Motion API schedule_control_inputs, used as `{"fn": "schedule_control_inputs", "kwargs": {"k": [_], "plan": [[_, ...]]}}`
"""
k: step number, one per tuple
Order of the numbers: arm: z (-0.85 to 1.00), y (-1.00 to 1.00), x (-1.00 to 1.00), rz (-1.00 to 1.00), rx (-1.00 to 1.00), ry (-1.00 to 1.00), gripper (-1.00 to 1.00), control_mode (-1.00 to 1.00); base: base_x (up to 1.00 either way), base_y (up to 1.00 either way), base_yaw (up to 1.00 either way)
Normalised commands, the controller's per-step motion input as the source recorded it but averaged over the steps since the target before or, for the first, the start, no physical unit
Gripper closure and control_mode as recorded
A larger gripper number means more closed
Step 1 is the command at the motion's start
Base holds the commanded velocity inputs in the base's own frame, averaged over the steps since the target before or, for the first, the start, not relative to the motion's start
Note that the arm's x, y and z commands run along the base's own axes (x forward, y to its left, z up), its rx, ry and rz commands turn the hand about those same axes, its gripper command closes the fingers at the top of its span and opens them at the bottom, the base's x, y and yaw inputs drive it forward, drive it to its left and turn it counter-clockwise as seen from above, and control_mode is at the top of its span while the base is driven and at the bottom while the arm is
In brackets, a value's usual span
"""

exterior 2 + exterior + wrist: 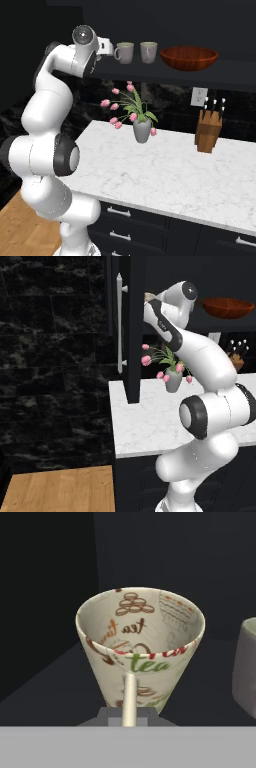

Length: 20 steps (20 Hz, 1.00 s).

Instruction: Gather all objects into one cabinet and sort the glasses and bowls to opposite sides.

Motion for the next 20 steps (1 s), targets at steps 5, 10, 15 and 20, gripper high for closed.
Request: {"fn": "schedule_control_inputs", "kwargs": {"k": [5,10,15,20], "plan": [[-0.09,0.0,0.52,0.0,0.0,0.05,-1.0,-1.0,0.0,0.0,0.0],[-0.03,0.0,0.4,0.0,0.0,0.02,-1.0,-1.0,0.0,0.0,0.0],[-0.03,0.0,0.13,0.0,-0.04,0.0,-1.0,-1.0,0.0,0.0,0.0],[0.02,0.0,-0.33,0.0,-0.03,0.0,-1.0,-1.0,0.0,0.0,0.0]]}}
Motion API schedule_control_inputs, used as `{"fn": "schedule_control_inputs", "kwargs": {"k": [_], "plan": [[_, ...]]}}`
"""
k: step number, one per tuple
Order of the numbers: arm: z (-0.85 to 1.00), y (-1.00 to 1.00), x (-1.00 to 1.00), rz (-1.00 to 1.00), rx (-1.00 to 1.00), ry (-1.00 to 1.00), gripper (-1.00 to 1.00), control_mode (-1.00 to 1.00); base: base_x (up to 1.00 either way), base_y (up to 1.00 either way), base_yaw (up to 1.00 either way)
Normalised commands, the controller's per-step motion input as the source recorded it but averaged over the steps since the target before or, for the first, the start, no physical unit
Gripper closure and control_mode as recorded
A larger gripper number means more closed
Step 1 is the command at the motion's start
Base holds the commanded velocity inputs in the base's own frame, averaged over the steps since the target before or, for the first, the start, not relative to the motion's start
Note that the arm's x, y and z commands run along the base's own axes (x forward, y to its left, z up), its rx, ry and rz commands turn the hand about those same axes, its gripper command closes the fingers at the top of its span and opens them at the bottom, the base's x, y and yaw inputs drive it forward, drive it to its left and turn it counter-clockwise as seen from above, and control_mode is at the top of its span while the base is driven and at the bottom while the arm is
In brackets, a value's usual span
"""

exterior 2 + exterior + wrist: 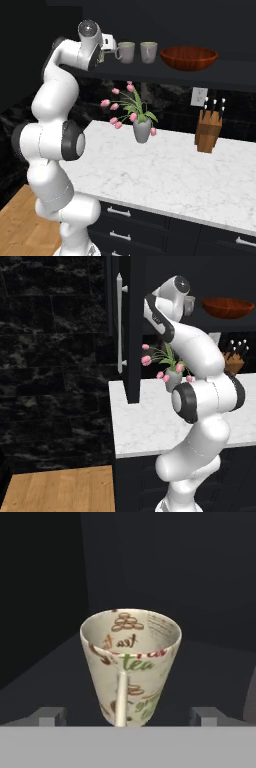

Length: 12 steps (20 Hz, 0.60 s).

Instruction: Gather all objects into one cabinet and sort the glasses and bowls to opposite sides.

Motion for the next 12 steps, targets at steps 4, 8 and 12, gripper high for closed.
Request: {"fn": "schedule_control_inputs", "kwargs": {"k": [4,8,12], "plan": [[0.1,0.0,-0.72,0.0,0.0,0.0,-1.0,-1.0,0.0,0.0,0.0],[0.16,0.0,-0.93,0.0,0.0,-0.01,-1.0,-1.0,0.0,0.0,0.0],[0.17,0.0,-1.0,-0.01,0.0,-0.02,-1.0,-1.0,0.0,0.0,0.0]]}}
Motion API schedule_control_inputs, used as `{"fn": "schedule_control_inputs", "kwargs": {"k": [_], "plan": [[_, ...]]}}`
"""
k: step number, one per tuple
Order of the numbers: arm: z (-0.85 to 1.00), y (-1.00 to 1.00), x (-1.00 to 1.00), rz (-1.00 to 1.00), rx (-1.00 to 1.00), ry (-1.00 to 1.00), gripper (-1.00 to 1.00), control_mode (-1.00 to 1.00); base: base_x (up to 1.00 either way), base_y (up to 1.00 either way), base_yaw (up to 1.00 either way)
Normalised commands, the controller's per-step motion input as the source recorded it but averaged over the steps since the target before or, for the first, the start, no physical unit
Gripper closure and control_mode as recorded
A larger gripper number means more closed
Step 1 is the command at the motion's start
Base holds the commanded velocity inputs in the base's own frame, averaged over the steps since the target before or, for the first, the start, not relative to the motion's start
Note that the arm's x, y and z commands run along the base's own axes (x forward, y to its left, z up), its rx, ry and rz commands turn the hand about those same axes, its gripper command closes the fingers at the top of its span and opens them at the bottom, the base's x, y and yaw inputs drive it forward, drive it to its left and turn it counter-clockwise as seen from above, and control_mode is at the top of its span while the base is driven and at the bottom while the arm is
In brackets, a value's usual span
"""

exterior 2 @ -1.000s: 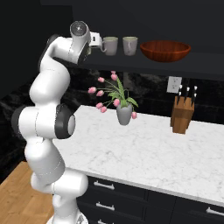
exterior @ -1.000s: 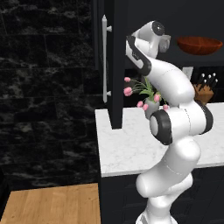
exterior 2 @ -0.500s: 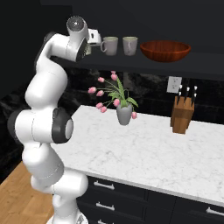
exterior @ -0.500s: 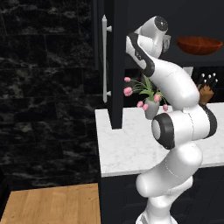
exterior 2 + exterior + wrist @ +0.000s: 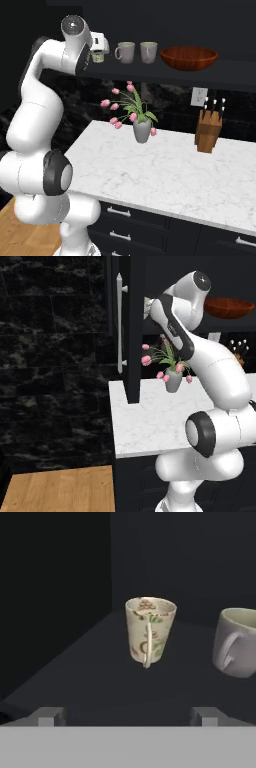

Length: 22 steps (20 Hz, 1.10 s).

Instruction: Gather all objects into one cabinet and sort the glasses and bowls to opposite sides.

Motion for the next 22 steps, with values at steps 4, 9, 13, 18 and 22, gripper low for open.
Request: {"fn": "schedule_control_inputs", "kwargs": {"k": [4,9,13,18,22], "plan": [[0.11,0.0,-1.0,-0.07,0.01,-0.02,-1.0,-1.0,0.0,0.0,0.0],[0.0,0.0,-1.0,-0.13,0.03,-0.05,-1.0,-1.0,0.0,0.0,0.0],[0.0,0.0,-1.0,-0.14,0.14,0.0,-1.0,-1.0,0.0,0.0,0.0],[-0.04,0.0,-1.0,-0.06,0.04,-0.06,-1.0,-1.0,0.0,0.0,0.0],[-0.07,0.0,-1.0,-0.01,0.1,-0.07,-1.0,-1.0,0.0,0.0,0.0]]}}
